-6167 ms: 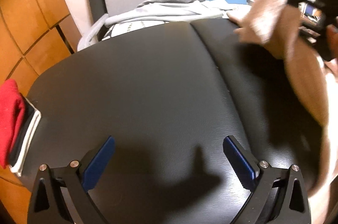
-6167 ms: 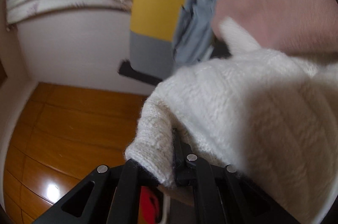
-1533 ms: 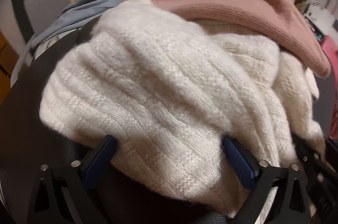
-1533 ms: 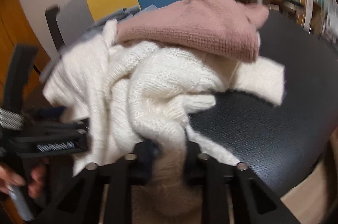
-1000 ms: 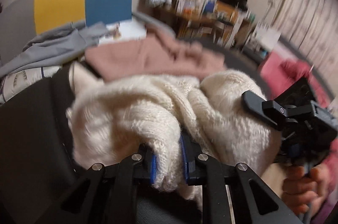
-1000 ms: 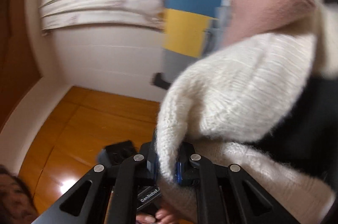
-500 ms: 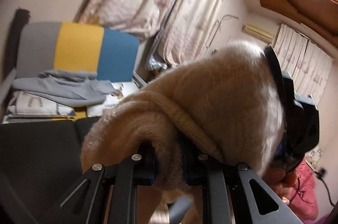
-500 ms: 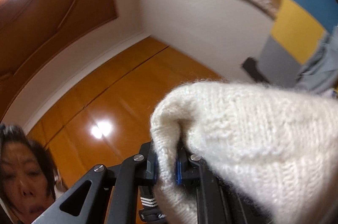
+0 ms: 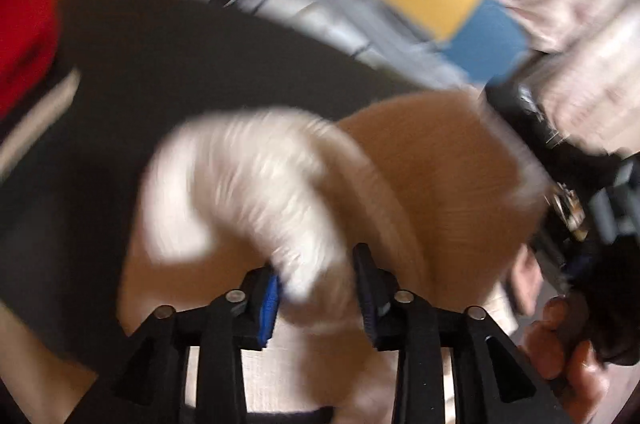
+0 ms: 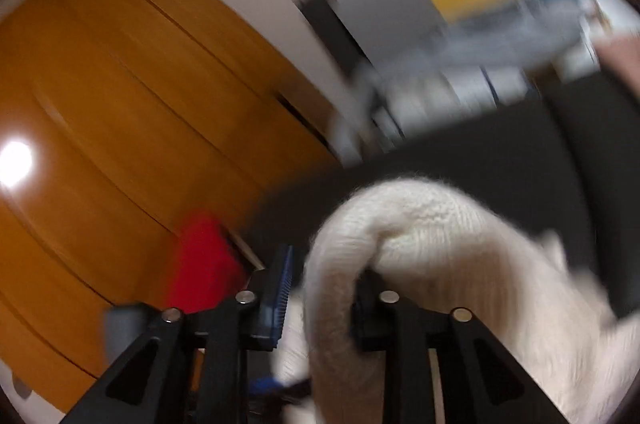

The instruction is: Fold clothes

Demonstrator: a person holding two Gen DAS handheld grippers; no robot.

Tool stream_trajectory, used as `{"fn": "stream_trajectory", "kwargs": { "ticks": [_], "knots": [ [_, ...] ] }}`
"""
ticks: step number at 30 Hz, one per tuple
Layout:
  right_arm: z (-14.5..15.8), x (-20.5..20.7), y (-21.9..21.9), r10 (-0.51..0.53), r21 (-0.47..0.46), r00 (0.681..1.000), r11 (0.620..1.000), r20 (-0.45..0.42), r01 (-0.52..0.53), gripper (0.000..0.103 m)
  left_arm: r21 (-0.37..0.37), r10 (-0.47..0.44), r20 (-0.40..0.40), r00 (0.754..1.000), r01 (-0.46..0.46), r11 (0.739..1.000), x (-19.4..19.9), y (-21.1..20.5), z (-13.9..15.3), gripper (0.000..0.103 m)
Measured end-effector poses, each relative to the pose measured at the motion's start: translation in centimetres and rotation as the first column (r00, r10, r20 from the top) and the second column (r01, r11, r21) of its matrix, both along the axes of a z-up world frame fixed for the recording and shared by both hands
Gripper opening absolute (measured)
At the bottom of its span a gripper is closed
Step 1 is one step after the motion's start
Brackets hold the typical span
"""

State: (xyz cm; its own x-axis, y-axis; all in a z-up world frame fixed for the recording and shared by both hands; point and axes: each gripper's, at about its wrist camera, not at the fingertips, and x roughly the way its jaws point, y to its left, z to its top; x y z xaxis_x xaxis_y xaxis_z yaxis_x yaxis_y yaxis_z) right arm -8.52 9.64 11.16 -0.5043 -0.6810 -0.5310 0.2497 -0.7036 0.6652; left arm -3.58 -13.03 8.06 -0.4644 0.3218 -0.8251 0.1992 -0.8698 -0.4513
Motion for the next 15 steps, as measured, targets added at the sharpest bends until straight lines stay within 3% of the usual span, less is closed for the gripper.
{"fn": "stream_trajectory", "kwargs": {
  "ticks": [2, 3, 4, 5, 7, 9, 12, 15],
  "knots": [
    [-2.9, 0.1, 0.8, -0.022, -0.005, 0.997, 1.000, 0.072, 0.023, 0.030, 0.064, 0.044, 0.018, 0.999, -0.046, 0.997, 0.7, -1.4, -1.8, 0.048],
    [-4.0, 0.3, 1.6, -0.036, -0.025, 0.995, 0.999, 0.097, 0.039, 0.036, 0.087, 0.058, 0.012, 0.998, -0.059, 0.994, 1.0, -1.9, -2.0, 0.059],
    [-4.7, 0.8, 2.6, -0.044, -0.045, 0.993, 0.998, 0.112, 0.050, 0.039, 0.093, 0.069, -0.001, 0.998, -0.069, 0.993, 1.4, -2.1, -2.0, 0.069],
    [-4.8, 1.7, 3.9, -0.044, -0.067, 0.993, 0.996, 0.114, 0.052, 0.047, 0.093, 0.079, -0.017, 0.997, -0.077, 0.993, 1.9, -2.3, -2.0, 0.073],
    [-4.6, 3.3, 6.6, -0.043, -0.107, 0.993, 0.993, 0.105, 0.055, 0.052, 0.080, 0.082, -0.057, 0.995, -0.078, 0.994, 2.5, -2.2, -1.4, 0.081],
    [-3.3, 5.2, 9.6, -0.072, -0.098, 0.996, 0.992, 0.047, 0.076, 0.056, 0.053, 0.065, -0.120, 0.991, -0.059, 0.997, 3.4, -1.6, -0.4, 0.083],
    [-2.9, 9.0, 13.5, -0.165, 0.032, 0.986, 0.986, 0.004, 0.165, 0.067, -0.033, -0.030, -0.222, 0.975, 0.024, 0.999, 4.6, 1.6, 0.8, 0.093],
    [-2.3, 9.7, 14.3, -0.192, 0.146, 0.981, 0.971, 0.009, 0.188, 0.067, -0.157, -0.164, -0.259, 0.952, 0.126, 0.980, 4.1, 6.4, 1.1, 0.099]
  ]
}}
